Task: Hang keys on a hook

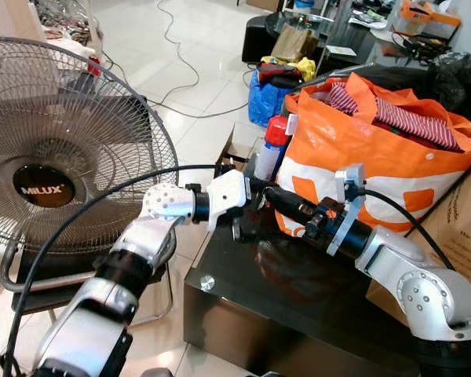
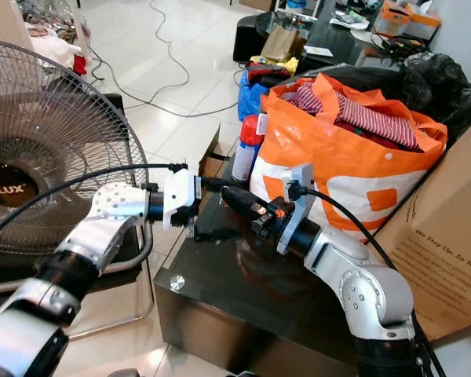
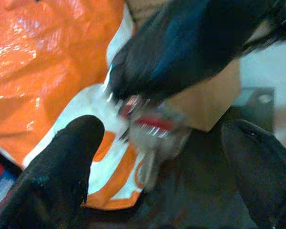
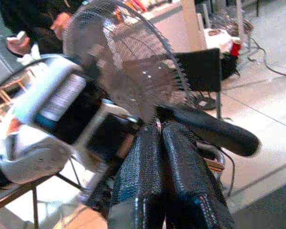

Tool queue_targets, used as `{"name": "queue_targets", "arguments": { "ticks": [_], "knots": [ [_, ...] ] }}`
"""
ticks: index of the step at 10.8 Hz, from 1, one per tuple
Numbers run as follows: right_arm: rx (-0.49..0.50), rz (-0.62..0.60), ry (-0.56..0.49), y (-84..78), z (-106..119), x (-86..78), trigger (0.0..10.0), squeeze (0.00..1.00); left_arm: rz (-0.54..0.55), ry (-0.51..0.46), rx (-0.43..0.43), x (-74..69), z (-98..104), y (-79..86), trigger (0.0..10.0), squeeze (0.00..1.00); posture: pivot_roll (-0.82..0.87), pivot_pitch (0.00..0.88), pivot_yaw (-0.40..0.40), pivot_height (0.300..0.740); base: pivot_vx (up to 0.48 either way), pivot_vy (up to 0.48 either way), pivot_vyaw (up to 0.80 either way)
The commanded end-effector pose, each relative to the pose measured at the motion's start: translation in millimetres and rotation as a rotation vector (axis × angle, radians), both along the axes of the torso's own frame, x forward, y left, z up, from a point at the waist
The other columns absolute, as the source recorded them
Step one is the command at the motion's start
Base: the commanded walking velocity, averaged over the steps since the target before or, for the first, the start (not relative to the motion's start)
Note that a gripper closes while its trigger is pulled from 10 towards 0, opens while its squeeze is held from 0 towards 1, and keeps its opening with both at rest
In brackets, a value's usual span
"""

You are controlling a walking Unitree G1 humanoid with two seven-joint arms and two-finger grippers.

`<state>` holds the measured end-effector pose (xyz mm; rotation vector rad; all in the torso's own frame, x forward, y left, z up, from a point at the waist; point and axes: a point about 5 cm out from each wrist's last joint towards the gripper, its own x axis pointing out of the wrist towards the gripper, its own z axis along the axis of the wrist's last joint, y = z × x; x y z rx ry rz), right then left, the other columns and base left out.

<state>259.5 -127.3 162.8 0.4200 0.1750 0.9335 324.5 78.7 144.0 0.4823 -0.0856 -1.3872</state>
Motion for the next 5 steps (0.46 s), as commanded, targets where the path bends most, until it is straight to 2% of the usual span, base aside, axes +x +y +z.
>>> {"name": "queue_targets", "arguments": {
  "ticks": [1,2,3,4,5],
  "knots": [
    [0.020,0.005,-0.022,-1.1,4,-2.1,0.0,0.00,-0.014,-0.031,0.020,1.8,2,-5.2,10.0,0.00,0.04,0.000,-0.109,0.740,0.000,0.000,0.00],
    [0.031,0.012,-0.027,-0.1,6,-2.5,0.0,0.00,-0.018,-0.046,0.020,3.8,2,-8.2,10.0,0.00,0.04,0.000,-0.109,0.740,0.000,0.000,0.00],
    [0.034,0.013,-0.029,0.5,6,-2.4,0.0,0.00,-0.029,-0.045,0.012,4.1,3,-10.8,9.6,0.00,0.04,0.000,-0.107,0.740,0.000,0.000,0.00],
    [0.037,0.013,-0.031,0.8,6,-2.3,0.0,0.00,-0.056,-0.051,-0.003,3.8,5,-16.1,0.0,0.00,0.04,0.000,-0.107,0.740,0.000,0.000,0.00],
    [0.040,0.011,-0.031,0.7,7,-2.2,0.0,0.00,-0.084,-0.048,-0.014,2.6,5,-20.4,0.0,0.00,0.03,0.000,-0.101,0.740,0.000,0.000,0.00]
  ]
}}
